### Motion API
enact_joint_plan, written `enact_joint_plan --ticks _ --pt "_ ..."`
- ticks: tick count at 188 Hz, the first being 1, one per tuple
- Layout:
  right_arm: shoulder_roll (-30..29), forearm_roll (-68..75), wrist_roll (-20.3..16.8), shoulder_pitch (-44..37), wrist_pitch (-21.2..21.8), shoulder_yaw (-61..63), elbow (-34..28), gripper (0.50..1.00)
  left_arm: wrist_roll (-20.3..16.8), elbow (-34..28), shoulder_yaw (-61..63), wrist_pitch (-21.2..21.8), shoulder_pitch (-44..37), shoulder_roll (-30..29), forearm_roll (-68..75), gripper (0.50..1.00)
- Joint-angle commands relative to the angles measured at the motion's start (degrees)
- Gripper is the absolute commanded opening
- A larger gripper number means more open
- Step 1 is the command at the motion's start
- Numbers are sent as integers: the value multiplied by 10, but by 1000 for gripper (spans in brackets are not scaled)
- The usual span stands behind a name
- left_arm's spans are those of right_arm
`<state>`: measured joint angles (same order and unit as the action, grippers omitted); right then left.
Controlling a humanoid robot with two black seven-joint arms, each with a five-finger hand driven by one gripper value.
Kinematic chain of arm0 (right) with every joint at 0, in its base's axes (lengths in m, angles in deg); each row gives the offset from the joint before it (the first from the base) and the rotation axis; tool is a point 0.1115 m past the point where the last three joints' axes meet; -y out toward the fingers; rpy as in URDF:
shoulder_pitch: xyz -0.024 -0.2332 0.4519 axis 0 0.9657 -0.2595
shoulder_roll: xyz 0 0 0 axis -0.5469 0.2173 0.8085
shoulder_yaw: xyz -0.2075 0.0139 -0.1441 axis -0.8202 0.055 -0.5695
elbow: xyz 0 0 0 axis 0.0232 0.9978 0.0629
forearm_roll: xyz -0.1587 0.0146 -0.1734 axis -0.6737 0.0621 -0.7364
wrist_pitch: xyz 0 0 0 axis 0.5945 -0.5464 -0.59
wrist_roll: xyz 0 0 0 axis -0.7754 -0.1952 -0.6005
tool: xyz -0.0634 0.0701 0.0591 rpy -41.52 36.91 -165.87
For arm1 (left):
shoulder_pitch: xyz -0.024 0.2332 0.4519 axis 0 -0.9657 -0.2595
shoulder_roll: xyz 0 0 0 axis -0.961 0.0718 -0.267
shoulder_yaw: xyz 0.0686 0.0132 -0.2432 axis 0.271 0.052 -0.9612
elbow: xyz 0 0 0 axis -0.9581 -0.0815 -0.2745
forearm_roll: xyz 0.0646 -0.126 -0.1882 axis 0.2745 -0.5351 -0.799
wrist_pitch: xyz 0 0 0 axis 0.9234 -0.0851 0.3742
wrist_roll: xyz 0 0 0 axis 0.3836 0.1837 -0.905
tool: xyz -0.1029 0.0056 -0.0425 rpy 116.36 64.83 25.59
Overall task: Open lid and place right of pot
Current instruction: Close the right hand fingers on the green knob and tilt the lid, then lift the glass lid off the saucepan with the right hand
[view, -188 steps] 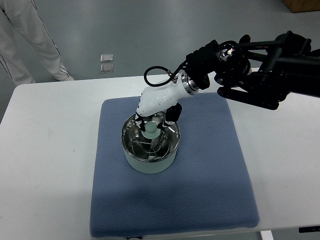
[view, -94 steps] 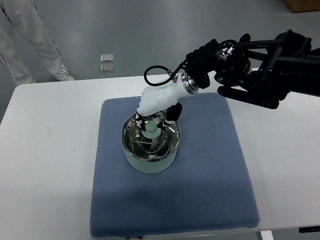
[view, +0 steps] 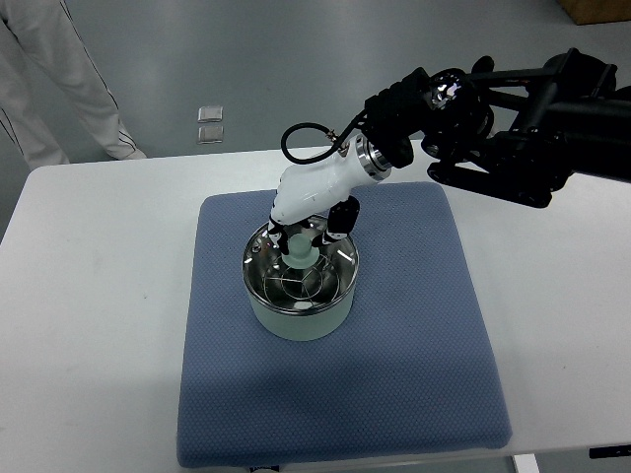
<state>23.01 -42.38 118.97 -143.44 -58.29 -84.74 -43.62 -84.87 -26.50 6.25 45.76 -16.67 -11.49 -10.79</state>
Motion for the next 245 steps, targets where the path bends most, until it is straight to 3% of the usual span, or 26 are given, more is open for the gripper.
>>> enact_joint_plan --ticks 1,153,189,245 --pt "0 0 0 -1 -1 0 -1 500 0 0 0 0 0 0 0 1000" --pt "6 1 0 -14 0 11 -2 500 0 0 0 0 0 0 0 1000" --pt "26 18 0 -16 15 27 2 500 0 0 0 0 0 0 0 1000" --pt "78 20 0 -9 3 28 30 500 0 0 0 0 0 0 0 1000"
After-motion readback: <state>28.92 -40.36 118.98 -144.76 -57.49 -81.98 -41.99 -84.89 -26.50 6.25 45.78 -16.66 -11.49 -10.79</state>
